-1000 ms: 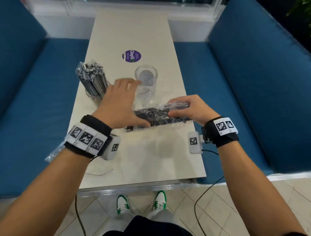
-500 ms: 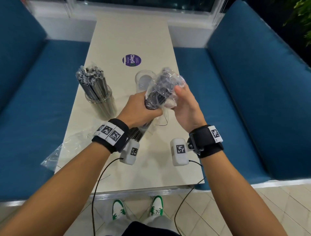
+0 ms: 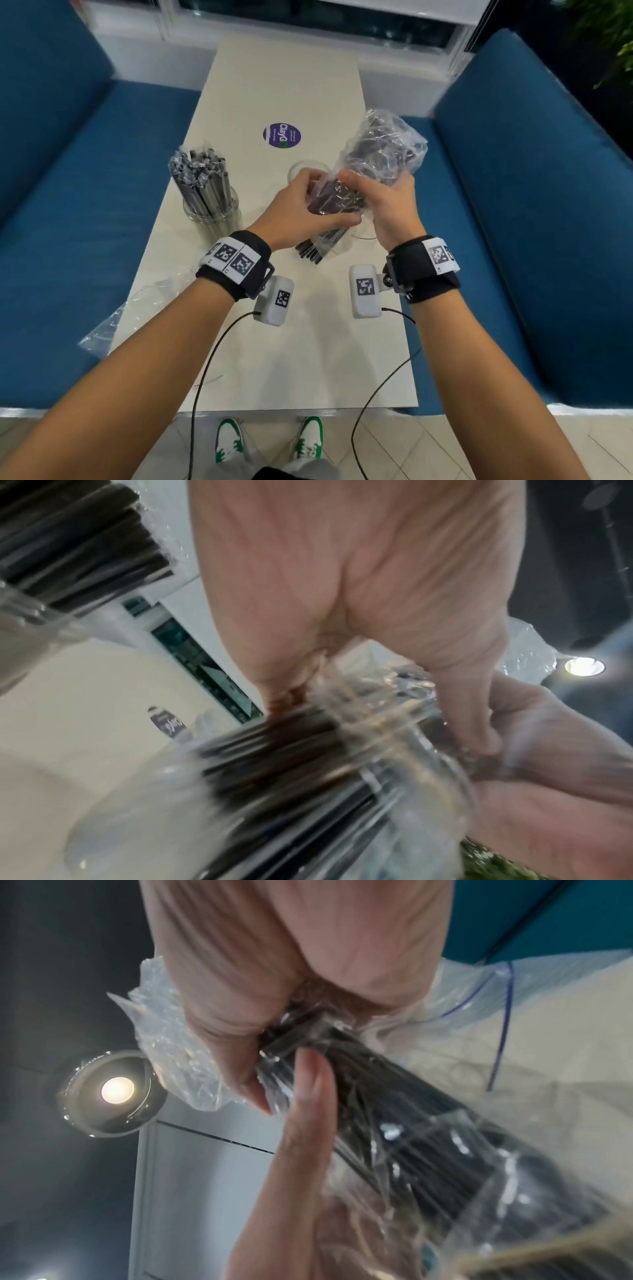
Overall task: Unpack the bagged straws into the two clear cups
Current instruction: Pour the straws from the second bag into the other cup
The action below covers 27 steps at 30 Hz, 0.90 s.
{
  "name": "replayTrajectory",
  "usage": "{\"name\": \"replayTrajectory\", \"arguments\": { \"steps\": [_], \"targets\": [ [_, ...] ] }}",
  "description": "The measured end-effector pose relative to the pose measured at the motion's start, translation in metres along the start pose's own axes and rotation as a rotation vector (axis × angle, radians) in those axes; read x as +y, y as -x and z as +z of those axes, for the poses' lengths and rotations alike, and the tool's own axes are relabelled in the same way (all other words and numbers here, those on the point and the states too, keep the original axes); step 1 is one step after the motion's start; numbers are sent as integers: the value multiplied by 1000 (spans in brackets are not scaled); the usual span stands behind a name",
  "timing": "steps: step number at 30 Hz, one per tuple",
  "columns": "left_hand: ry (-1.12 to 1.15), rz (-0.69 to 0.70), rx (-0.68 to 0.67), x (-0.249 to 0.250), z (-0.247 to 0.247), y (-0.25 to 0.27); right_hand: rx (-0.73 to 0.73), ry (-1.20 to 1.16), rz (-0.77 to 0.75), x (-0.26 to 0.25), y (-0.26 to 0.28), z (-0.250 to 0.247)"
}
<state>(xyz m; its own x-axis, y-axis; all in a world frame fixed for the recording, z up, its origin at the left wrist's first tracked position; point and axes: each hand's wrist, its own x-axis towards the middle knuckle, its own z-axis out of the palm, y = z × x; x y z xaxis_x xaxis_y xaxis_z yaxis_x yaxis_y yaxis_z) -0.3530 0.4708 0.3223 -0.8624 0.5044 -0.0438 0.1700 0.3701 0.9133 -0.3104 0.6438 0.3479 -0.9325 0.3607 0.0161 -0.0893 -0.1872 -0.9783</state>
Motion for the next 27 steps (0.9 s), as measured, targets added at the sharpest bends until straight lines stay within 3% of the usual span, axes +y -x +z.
{"name": "replayTrajectory", "arguments": {
  "steps": [2, 5, 9, 15, 22, 27],
  "targets": [
    [44, 34, 30, -6, -6, -7, 68, -73, -21, -5, -22, -1],
    [215, 22, 181, -21, -11, -20, 160, -172, -22, -12, -57, -1],
    [88, -81, 395, -49, -15, -43, 351, -293, 0, -10, -93, 0],
    [-255, -64, 255, -89, -3, -75, 581, -352, -13, 15, -115, 9],
    [-125, -140, 251, -94, 14, -92, 453, -29, -61, 50, -110, 22],
    [-133, -55, 270, -96, 20, -88, 248, 319, -67, 68, -99, 34]
  ]
}}
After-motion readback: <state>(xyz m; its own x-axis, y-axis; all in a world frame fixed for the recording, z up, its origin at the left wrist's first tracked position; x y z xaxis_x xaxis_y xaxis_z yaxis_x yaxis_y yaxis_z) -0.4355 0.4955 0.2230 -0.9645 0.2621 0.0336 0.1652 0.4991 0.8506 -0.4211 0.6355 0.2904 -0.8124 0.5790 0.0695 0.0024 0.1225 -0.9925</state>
